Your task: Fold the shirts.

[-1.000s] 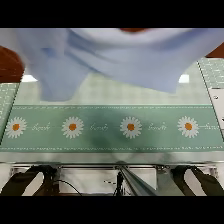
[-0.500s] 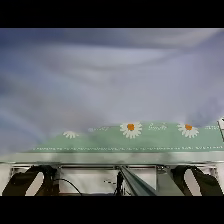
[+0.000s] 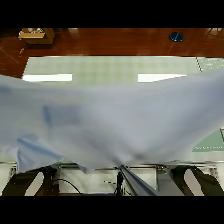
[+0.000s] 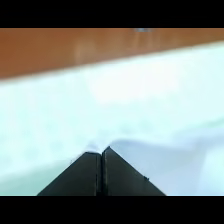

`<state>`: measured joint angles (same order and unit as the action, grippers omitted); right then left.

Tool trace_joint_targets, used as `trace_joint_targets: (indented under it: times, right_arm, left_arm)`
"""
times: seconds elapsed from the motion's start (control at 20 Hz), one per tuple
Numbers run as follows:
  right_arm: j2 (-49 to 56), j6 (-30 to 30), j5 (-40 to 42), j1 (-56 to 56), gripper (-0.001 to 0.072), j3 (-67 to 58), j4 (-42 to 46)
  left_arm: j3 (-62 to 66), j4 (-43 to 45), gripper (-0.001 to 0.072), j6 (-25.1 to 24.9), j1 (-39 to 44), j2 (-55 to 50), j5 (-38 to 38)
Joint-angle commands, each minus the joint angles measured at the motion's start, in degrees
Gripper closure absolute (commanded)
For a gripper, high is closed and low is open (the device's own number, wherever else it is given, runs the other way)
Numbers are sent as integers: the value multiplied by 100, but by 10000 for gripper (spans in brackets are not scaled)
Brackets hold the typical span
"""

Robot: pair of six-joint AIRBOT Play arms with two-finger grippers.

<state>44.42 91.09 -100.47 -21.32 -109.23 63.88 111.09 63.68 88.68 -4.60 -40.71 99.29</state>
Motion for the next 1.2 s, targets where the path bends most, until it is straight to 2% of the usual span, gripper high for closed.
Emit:
trace_joint_targets:
  times: [0.0,0.2,0.35,0.45,0.6,0.7,0.8,0.95,1.0,1.05,1.1,1.15]
  right_arm:
    - [734,-525,-579,7,694,120,662]
    - [2306,-535,-256,9,694,138,494]
    - [3536,-522,216,227,694,138,-107]
    - [4172,-656,946,448,694,138,-94]
    - [4819,-662,2282,546,694,138,-101]
    - [5149,-660,2870,546,693,138,-321]
    - [5469,-658,2942,549,693,138,-516]
    - [5864,-625,2511,546,691,138,-555]
    - [5947,-640,2286,546,677,138,-505]
    - [6000,-769,2061,544,615,138,-461]
    - [5998,-990,1932,542,595,138,-463]
    - [5947,-1119,1891,516,529,131,-468]
  left_arm:
    - [-684,44,691,-192,4,-540,612]
    - [-1414,15,690,-837,138,-1858,7]
    - [-1412,-396,689,-1204,367,-3158,-1049]
    - [-1397,-435,689,-1427,426,-3910,-1735]
    - [-1397,-437,689,-1456,422,-4782,-2592]
    - [-1399,-568,689,-1456,428,-5184,-3069]
    - [-1399,-955,688,-1456,428,-5499,-3471]
    - [-1399,-1217,687,-1447,426,-5884,-3713]
    - [-1401,-1231,687,-1381,426,-5971,-3587]
    - [-1399,-1228,687,-1349,411,-6024,-3412]
    - [-1401,-1224,671,-1368,367,-6035,-3215]
    - [-1384,-1209,550,-1368,273,-6015,-3003]
